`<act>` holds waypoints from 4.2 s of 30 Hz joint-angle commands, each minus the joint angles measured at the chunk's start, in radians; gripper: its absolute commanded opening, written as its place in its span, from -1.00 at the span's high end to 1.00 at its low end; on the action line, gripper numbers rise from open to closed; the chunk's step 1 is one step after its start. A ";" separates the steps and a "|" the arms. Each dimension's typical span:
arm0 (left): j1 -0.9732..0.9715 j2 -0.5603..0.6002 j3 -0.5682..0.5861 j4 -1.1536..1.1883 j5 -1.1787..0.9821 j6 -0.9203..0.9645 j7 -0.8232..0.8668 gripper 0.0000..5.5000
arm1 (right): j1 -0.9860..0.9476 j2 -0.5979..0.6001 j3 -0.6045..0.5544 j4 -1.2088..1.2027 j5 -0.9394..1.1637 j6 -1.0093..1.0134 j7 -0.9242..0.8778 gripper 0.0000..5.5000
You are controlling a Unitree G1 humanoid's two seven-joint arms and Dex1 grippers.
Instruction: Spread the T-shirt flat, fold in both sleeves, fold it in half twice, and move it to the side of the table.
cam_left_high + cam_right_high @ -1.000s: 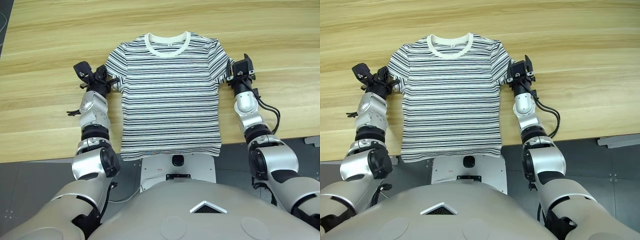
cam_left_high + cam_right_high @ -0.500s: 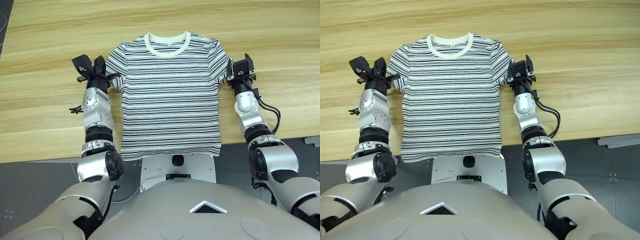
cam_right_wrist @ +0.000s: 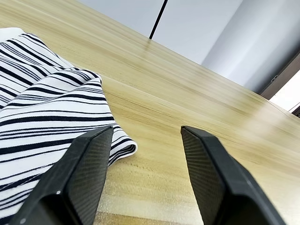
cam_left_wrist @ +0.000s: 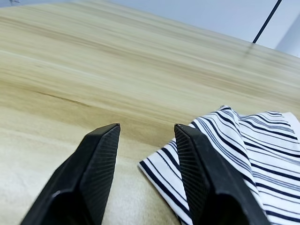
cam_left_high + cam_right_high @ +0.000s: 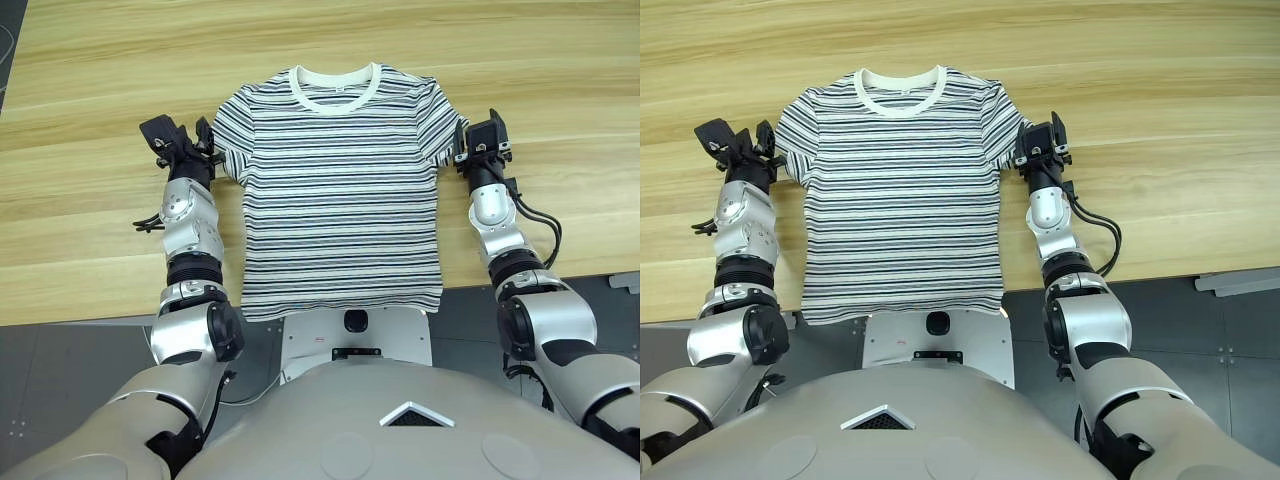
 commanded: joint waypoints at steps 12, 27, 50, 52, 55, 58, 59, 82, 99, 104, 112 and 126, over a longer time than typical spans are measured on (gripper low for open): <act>-0.044 0.004 0.004 0.119 -0.042 0.107 -0.098 0.23 | -0.017 0.016 -0.001 0.006 0.006 -0.007 -0.014 0.03; -0.066 0.007 0.019 0.168 -0.046 0.089 -0.117 0.72 | -0.019 0.019 -0.003 0.003 0.008 -0.013 -0.018 0.03; -0.007 -0.041 -0.001 -0.065 -0.049 -0.010 -0.114 0.96 | -0.021 0.020 0.000 0.009 0.004 -0.020 -0.029 0.03; -0.010 -0.025 -0.002 -0.052 -0.025 -0.029 -0.076 0.96 | -0.021 0.020 0.000 0.008 0.004 -0.020 -0.029 0.03; -0.020 0.092 -0.049 -0.039 0.088 -0.061 -0.057 0.96 | -0.019 0.021 0.001 0.005 0.003 -0.021 -0.026 0.03; -0.029 0.247 -0.102 -0.042 0.179 -0.037 -0.126 0.96 | -0.016 0.019 0.000 0.002 0.005 -0.023 -0.026 0.03; -0.028 0.287 -0.122 -0.041 0.195 -0.026 -0.172 0.96 | -0.015 0.018 -0.001 0.002 0.005 -0.023 -0.027 0.03; -0.145 0.255 -0.224 0.235 0.200 -0.011 -0.407 0.83 | -0.009 0.029 0.005 -0.002 0.002 -0.027 -0.025 0.03; -0.155 0.252 -0.262 0.321 0.251 -0.034 -0.361 0.96 | -0.006 0.034 0.011 -0.008 0.002 -0.036 -0.024 0.03; -0.139 0.247 -0.255 0.270 0.228 -0.041 -0.414 0.96 | -0.005 0.033 0.012 -0.009 0.000 -0.036 -0.024 0.03; -0.133 0.249 -0.250 0.236 0.220 -0.050 -0.391 0.83 | -0.009 0.035 0.014 -0.005 0.000 -0.035 -0.024 0.03; -0.160 0.268 -0.248 0.299 0.239 -0.052 -0.312 -0.01 | -0.010 0.036 0.015 -0.003 0.000 -0.033 -0.025 0.03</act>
